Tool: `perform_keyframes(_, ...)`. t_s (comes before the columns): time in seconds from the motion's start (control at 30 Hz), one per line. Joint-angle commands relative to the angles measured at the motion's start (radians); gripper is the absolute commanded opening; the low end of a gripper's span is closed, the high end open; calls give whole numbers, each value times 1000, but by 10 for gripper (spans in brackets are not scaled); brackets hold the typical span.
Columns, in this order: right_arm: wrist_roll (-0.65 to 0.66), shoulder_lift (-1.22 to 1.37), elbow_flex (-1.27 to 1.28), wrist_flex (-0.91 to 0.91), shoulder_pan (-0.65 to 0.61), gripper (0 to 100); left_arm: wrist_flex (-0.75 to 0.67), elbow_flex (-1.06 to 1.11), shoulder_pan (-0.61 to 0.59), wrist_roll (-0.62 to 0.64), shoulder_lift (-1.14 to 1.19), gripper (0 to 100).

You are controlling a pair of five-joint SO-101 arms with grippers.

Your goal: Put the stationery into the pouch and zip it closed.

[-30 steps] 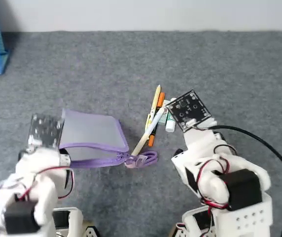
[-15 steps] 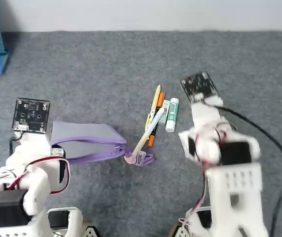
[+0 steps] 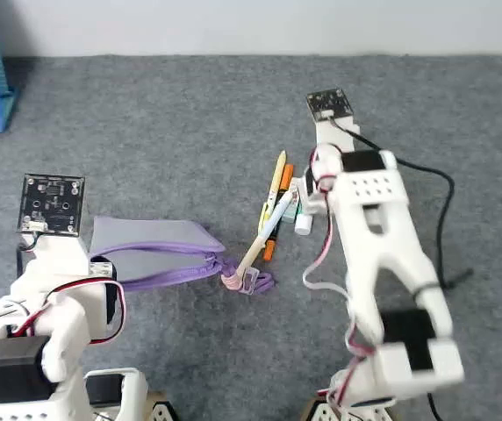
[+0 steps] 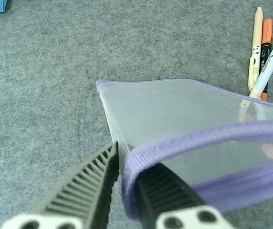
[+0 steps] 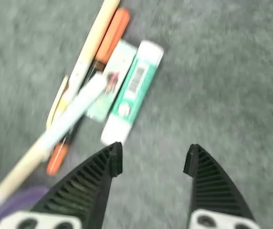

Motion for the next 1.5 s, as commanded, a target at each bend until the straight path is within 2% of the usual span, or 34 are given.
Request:
perform_keyframes(0.0,-20,137,-141,-65,-22,212,18,-54,-5,21,6,12)
perform_keyframes(0.27,-21,470,-396,-125,-50,212,18,-54,-5,21,6,12)
perform_keyframes(0.5,-14,618,-496,-107,13,197,20,-53,-5,21,6,12)
perform_keyframes(0.63,-6,613,-500,-47,77,114,20,-53,0,21,6,12)
perform_keyframes(0.77,48,613,-500,24,104,119,20,-53,2,23,6,12)
perform_keyframes(1.03,52,611,-500,110,105,113,20,-53,-3,23,6,12)
perform_keyframes(1.1,52,601,-500,128,108,83,20,-53,-3,23,6,12)
perform_keyframes(1.23,52,516,-500,219,107,5,20,-53,-3,23,6,12)
perform_keyframes(1.47,51,294,-499,458,107,21,20,-53,-3,23,6,12)
